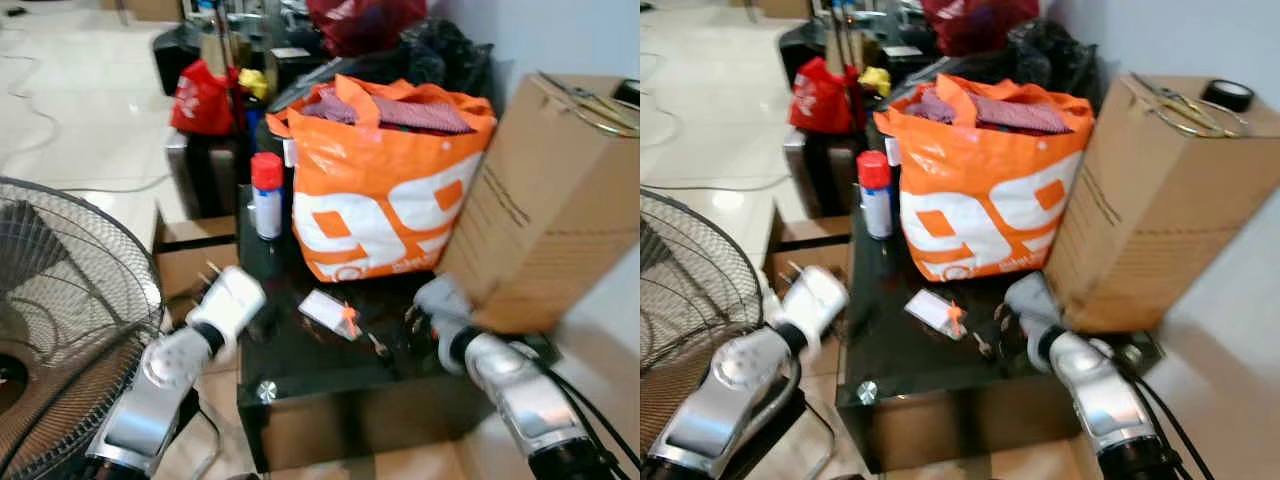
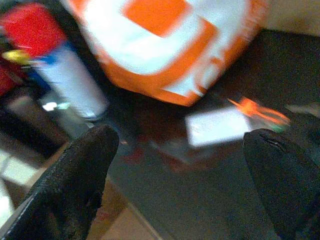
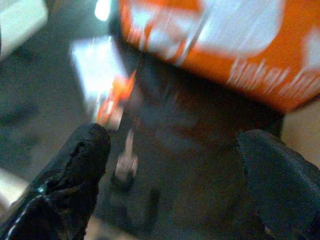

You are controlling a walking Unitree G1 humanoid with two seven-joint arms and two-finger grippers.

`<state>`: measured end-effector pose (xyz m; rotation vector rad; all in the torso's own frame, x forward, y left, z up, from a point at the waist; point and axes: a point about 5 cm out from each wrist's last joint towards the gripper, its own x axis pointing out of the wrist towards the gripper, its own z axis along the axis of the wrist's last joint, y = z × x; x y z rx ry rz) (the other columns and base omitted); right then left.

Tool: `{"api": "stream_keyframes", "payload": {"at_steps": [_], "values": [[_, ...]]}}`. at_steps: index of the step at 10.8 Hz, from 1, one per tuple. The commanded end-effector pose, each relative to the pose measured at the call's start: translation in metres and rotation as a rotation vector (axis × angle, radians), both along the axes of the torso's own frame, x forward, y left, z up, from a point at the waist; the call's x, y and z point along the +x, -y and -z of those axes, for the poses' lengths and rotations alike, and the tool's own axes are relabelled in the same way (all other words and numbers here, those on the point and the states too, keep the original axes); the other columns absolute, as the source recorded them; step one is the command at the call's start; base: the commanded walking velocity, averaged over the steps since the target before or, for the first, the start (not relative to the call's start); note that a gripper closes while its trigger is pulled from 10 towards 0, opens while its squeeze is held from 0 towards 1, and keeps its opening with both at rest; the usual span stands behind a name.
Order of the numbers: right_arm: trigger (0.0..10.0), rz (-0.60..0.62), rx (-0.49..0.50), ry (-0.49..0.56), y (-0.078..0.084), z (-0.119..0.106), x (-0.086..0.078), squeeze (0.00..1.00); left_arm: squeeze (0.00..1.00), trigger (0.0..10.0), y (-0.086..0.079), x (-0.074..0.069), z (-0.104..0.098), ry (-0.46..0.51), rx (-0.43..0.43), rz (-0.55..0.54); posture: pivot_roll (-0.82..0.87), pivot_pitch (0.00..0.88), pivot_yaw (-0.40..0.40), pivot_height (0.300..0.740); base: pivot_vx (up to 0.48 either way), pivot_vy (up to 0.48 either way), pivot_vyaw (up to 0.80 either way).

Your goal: Hang keys on a hook

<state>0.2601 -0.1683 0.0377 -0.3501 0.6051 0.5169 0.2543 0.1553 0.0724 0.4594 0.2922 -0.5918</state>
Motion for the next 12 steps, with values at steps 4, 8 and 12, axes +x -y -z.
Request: {"api": "stream_keyframes", "payload": {"at_steps": [4, 8, 12], "values": [[10.0, -0.049, -0.058, -0.143, 0.003, 0.029, -0.007, 0.0, 0.0, 10.0, 0.014, -0.014, 0.018, -0.084, 0.046, 0.16, -0.12, 0.0, -0.028, 0.74, 0.0, 0.0, 0.0], [10.0, -0.077, 0.017, -0.057, -0.018, 0.024, -0.001, 0.0, 0.0, 10.0, 0.017, -0.034, 0.033, -0.165, 0.05, 0.2, -0.12, 0.029, -0.039, 0.74, 0.0, 0.0, 0.0], [5.1, -0.066, 0.018, -0.085, -0.029, 0.039, 0.0, 0.0, 0.0, 10.0, 0.017, -0.044, 0.033, -0.178, 0.041, 0.196, -0.1, 0.07, -0.059, 0.74, 0.0, 0.0, 0.0]]}}
